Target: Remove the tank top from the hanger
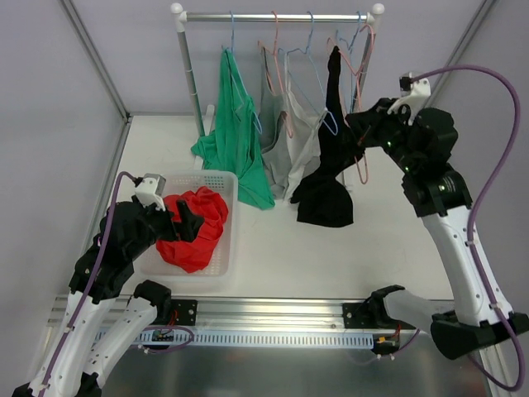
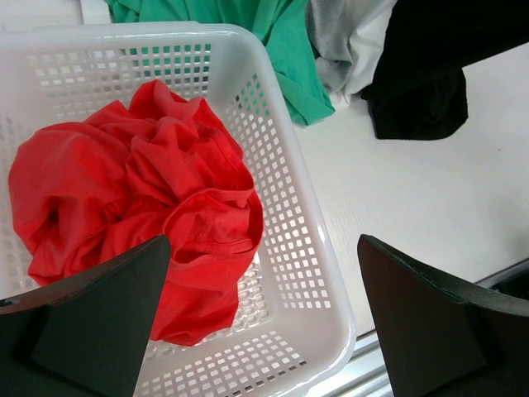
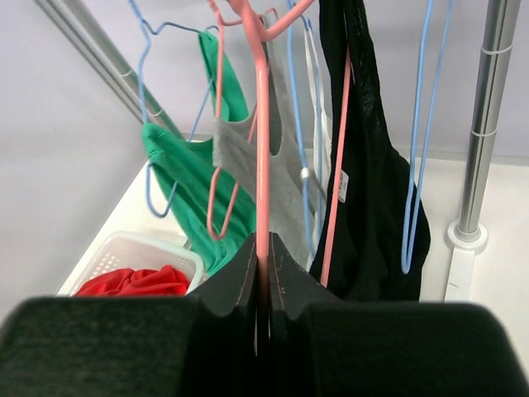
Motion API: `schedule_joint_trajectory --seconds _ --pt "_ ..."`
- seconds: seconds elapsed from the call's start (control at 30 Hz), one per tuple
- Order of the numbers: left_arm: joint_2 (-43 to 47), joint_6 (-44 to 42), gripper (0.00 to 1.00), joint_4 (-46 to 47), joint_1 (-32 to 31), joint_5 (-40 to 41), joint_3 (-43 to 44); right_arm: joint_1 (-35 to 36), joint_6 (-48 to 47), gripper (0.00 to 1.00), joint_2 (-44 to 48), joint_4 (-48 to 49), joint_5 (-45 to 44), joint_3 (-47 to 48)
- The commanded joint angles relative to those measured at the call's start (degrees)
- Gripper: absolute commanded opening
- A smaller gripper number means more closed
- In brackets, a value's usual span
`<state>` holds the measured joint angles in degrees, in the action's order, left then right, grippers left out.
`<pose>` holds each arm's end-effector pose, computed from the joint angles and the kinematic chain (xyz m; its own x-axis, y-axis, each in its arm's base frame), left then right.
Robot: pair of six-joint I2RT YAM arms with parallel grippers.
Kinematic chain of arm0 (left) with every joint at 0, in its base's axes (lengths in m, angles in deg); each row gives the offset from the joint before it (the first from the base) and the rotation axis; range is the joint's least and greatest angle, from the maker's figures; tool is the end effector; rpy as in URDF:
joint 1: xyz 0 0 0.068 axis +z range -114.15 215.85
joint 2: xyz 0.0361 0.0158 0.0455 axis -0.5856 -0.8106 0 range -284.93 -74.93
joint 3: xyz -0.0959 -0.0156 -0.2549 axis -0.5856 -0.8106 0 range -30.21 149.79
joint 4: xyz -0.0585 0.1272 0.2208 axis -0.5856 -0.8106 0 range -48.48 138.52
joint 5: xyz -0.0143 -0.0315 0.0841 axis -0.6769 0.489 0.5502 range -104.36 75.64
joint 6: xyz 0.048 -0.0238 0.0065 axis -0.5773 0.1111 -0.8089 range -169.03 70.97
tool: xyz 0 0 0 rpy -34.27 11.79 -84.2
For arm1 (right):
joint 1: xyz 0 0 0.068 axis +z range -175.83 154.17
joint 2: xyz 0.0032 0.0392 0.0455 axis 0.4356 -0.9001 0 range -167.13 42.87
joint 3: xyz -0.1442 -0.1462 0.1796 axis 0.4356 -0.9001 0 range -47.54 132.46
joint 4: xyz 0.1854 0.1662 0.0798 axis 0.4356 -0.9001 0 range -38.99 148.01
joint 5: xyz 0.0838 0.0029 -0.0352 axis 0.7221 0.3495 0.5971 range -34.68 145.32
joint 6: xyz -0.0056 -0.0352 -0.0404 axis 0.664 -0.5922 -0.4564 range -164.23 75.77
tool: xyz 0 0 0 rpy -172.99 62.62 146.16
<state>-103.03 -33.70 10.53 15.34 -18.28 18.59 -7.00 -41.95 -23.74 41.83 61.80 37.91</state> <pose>0.0925 -0.0371 0.3480 -0.3771 -0.1407 -0.9154 0.3224 0.9066 -0.2721 0.2229 0.0803 0.4969 0.0268 0.0509 -0.9983 -0.4288 0.9027 0.0345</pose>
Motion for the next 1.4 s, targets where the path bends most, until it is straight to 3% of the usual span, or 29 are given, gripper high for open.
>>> schedule_joint_trajectory --seconds 0.0,0.4,0.53,0.7,0.83,1.0,1.1,1.2,1.37 --pt "0.15 -1.62 0.99 2.14 0.3 -4.33 1.21 -1.07 -1.31 0.0 8.32 3.09 4.94 -2.9" --pt "-6.79 0.13 0.99 5.21 0.3 -14.35 11.84 -2.22 -3.86 0.0 27.58 -9.29 2.92 -7.93" --pt "-9.95 2.5 0.99 8.55 0.3 -20.76 17.45 -2.22 -4.83 0.0 32.58 -16.48 3.1 -5.39" --pt "-16.28 6.99 0.99 19.35 0.04 -30.34 21.43 -2.13 -5.88 0.0 35.84 -25.28 3.8 3.57" --pt "-23.29 8.4 0.99 25.59 -3.91 -28.43 23.01 -2.04 -6.5 0.0 36.99 -33.89 4.68 9.99" --pt "-30.42 0.67 0.99 31.4 -22.77 -17.62 30.45 -0.64 -5.19 0.0 37.61 -37.78 9.94 13.25" --pt "-36.14 -1.62 0.99 35.35 -27.81 -16.64 34.78 0.33 -3.78 0.0 36.99 -38.04 15.92 11.76" --pt "-41.06 -4.95 0.99 37.73 -30.46 -14.18 41.18 0.51 -2.46 0.0 35.76 -37.87 19.27 9.3" --pt "-47.83 -8.74 0.94 42.82 -32.57 -9.36 44.19 0.51 -0.35 0.0 35.23 -35.15 20.5 4.82"
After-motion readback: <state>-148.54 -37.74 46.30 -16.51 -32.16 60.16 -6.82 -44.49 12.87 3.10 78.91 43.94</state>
